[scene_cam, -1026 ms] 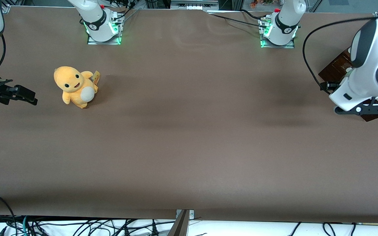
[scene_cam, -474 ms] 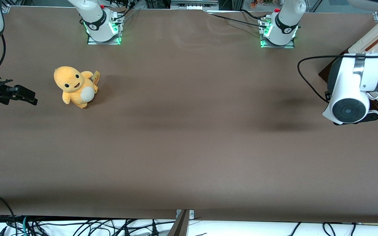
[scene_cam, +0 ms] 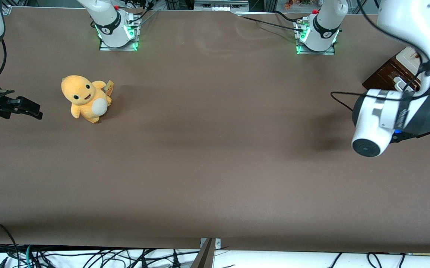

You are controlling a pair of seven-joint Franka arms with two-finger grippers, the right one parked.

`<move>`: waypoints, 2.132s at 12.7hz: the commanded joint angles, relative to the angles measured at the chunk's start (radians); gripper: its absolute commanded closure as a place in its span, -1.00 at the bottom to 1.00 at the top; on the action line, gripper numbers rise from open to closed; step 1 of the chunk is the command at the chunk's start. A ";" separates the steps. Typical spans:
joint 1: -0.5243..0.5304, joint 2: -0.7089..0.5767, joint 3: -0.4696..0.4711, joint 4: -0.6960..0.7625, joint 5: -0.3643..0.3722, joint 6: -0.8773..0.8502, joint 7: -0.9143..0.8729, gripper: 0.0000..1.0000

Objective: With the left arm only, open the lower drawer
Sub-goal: 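Move the left gripper down toward the lower drawer's white bar handle, then close the left gripper around the white bar handle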

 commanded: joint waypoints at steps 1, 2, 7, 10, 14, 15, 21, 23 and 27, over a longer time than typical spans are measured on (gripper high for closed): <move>0.006 0.019 -0.003 -0.112 0.099 0.044 -0.132 -1.00; 0.020 0.019 -0.003 -0.167 0.138 0.096 -0.186 -1.00; 0.063 0.013 -0.003 -0.393 0.326 0.191 -0.407 -1.00; 0.096 0.016 -0.003 -0.439 0.370 0.243 -0.429 -0.80; 0.155 0.017 -0.005 -0.444 0.424 0.291 -0.412 -0.16; 0.159 0.020 -0.005 -0.445 0.424 0.294 -0.412 -0.10; 0.169 0.022 -0.005 -0.458 0.421 0.297 -0.414 0.16; 0.169 0.020 -0.006 -0.458 0.418 0.297 -0.415 0.36; 0.167 0.016 -0.006 -0.456 0.416 0.310 -0.418 0.65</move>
